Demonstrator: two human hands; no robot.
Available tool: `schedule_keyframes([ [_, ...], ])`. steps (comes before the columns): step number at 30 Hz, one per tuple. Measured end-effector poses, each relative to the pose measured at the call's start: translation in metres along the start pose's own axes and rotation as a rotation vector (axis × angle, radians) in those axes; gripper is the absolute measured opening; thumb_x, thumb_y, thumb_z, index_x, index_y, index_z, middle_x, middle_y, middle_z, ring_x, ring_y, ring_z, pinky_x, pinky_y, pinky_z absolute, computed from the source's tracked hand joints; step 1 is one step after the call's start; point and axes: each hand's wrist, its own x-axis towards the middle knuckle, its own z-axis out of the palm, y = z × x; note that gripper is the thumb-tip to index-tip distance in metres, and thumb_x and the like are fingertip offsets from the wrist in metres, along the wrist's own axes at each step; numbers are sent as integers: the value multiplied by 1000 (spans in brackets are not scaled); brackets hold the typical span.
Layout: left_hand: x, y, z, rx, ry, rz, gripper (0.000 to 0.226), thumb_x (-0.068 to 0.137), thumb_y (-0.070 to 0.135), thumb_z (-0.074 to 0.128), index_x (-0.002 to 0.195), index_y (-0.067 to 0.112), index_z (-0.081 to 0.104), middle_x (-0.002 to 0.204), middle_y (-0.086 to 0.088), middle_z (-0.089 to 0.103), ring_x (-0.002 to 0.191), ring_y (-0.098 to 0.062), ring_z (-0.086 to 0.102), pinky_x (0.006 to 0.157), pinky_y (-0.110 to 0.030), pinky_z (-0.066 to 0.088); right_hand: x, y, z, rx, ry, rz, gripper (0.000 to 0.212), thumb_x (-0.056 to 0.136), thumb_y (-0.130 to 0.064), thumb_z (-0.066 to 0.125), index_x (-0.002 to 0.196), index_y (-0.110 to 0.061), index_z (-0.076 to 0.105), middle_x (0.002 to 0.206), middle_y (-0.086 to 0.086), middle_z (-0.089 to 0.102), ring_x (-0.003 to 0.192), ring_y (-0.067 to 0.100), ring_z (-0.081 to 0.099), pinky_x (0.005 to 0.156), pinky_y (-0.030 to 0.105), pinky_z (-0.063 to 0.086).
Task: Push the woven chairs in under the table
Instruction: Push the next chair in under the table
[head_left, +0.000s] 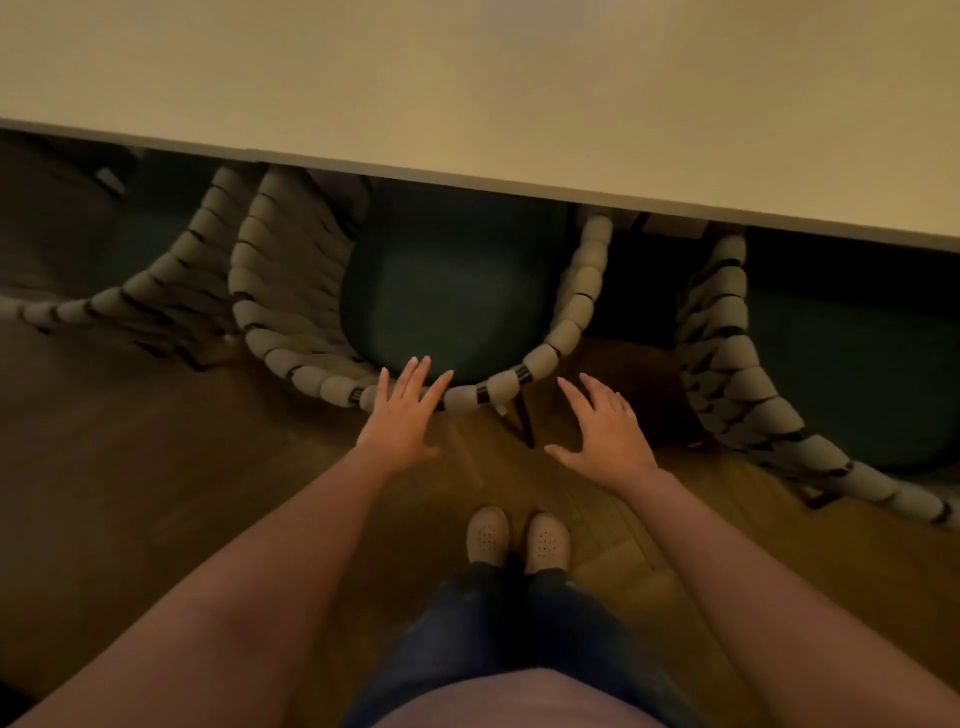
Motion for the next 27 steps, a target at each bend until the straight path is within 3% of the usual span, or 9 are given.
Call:
schedule_keyframes([
  [5,-2,-49,5,11,-84,-86,96,88,32,67,156,27,0,163,-7,-4,149,-26,-11,118,-56,-5,34,-36,2,-132,4,-168,90,86,-47,65,155,-24,12,162,5,11,150,22,6,122,42,6],
  [9,7,-93,5,66,-158,-72,90,87,27,67,155,27,9,163,-6,7,150,-27,-5,118,-60,-2,60,-71,5,-157,-60,-207,90,87,-44,66,155,-22,11,163,4,10,150,21,4,123,41,5],
  [12,22,-126,2,135,-227,-19,81,87,29,67,153,27,19,160,-5,20,150,-26,4,117,-61,-1,80,-99,12,-201,-154,-219,92,87,-44,66,155,-22,9,161,4,18,149,22,13,123,42,8],
  [15,37,-154,1,158,-284,67,73,88,30,66,150,29,28,155,-1,31,147,-23,18,118,-59,-2,94,-127,27,-289,-271,-161,89,85,-43,66,154,-24,13,147,4,43,137,24,39,119,48,18],
  [18,51,-188,3,208,-263,164,56,89,29,62,141,31,42,144,2,47,139,-20,35,118,-56,4,107,-152,46,-340,-287,-76,69,87,-35,62,148,-29,30,130,1,57,120,24,53,110,49,34],
  [22,55,-202,5,222,-204,209,44,94,24,56,136,31,47,129,2,59,124,-21,51,116,-49,23,114,-164,60,-335,-224,65,39,90,-24,61,128,-30,55,111,1,65,102,20,61,91,41,52],
  [27,43,-201,15,234,-161,226,42,95,21,56,135,31,47,122,0,62,118,-23,54,110,-45,32,100,-174,65,-289,-240,163,40,90,-20,60,129,-30,55,112,2,63,103,22,59,92,40,51],
])
